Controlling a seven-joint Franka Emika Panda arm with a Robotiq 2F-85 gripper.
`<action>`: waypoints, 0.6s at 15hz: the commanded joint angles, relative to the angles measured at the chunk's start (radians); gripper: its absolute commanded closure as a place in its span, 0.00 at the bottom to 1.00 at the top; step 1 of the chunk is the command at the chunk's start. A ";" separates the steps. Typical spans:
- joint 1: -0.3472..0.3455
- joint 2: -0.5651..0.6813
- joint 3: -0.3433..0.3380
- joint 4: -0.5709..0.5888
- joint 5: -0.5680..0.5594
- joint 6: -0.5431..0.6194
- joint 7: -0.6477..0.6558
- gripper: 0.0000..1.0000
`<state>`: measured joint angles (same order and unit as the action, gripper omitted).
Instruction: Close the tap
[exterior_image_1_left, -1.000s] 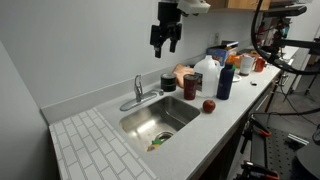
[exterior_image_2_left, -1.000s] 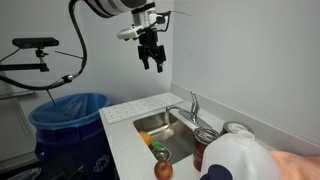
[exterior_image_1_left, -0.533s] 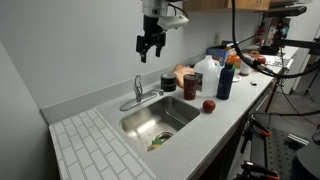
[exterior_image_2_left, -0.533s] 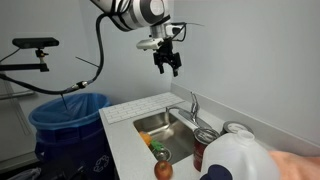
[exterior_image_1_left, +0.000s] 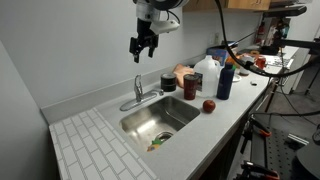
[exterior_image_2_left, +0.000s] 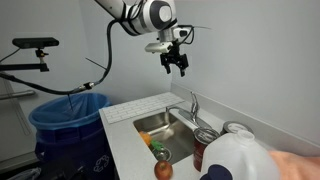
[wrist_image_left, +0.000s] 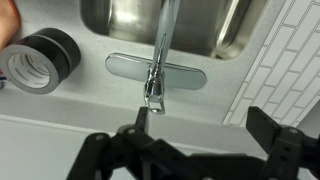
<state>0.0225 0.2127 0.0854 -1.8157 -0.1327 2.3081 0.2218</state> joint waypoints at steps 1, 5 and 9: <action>0.023 0.000 -0.025 0.003 0.008 -0.002 -0.007 0.00; 0.023 0.000 -0.025 0.004 0.008 -0.002 -0.008 0.00; 0.026 0.072 -0.041 0.076 -0.016 0.014 0.020 0.00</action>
<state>0.0235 0.2227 0.0780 -1.8087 -0.1324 2.3081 0.2224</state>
